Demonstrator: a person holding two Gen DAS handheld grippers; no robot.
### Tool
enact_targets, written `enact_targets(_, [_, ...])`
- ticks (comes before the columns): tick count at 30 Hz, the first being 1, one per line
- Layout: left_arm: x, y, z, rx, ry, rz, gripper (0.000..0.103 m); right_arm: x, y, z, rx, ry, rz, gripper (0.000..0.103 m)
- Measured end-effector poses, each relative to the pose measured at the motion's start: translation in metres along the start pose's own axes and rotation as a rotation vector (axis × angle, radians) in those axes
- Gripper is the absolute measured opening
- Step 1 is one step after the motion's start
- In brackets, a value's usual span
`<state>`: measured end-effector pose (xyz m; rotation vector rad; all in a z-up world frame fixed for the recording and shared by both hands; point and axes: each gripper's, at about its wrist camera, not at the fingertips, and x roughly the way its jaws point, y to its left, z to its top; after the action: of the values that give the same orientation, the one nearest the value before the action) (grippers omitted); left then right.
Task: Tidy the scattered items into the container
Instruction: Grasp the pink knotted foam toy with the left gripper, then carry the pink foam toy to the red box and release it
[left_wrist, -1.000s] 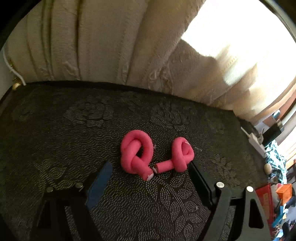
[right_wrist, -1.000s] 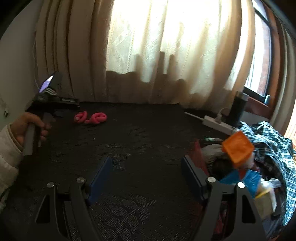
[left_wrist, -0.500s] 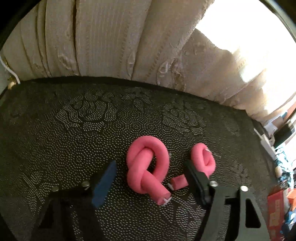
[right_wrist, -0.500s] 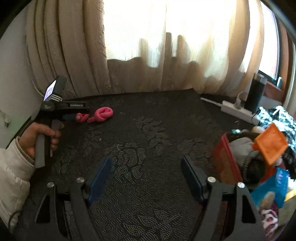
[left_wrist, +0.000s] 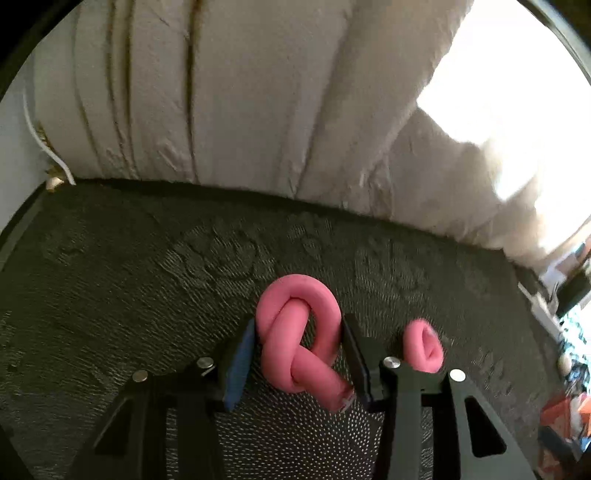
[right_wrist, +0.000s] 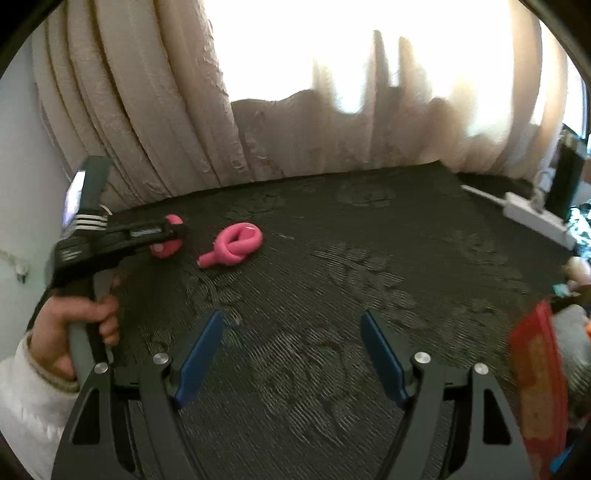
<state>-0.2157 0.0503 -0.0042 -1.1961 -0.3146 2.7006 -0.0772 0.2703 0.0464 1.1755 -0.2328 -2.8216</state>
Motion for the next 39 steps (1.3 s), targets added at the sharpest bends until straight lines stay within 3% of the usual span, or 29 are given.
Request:
enact_targets(7, [-0.028,0.013,0.017,-0.014,-0.049,-0.012,0.048,0.069,0.018,0.039,0.078,0.1,0.089,0.079])
enact_targets(12, [-0.03,0.013,0.018,-0.029,-0.053,-0.009,0.048,0.107,0.03,0.057,0.11,0.144,0.094,0.078])
enact_targets(16, [-0.029,0.012,0.018,-0.039,-0.048,-0.007,0.048,0.133,0.034,0.061,0.123,0.182,0.056,0.068])
enact_targets(22, [-0.028,0.009,0.015,-0.029,-0.038,-0.002,0.048,0.136,0.044,0.06,0.06,0.157,0.02,0.055])
enact_targets(29, [-0.029,0.006,0.011,-0.016,-0.033,-0.002,0.048,0.112,0.05,0.046,-0.008,0.13,0.006,0.054])
enact_targets(34, [-0.034,-0.001,0.005,0.008,-0.033,-0.007,0.048,0.047,0.042,0.034,-0.025,0.035,0.012,0.054])
enact_targets(39, [-0.037,-0.018,-0.009,0.06,-0.027,-0.021,0.048,-0.037,0.009,0.011,-0.002,-0.08,-0.018,0.054])
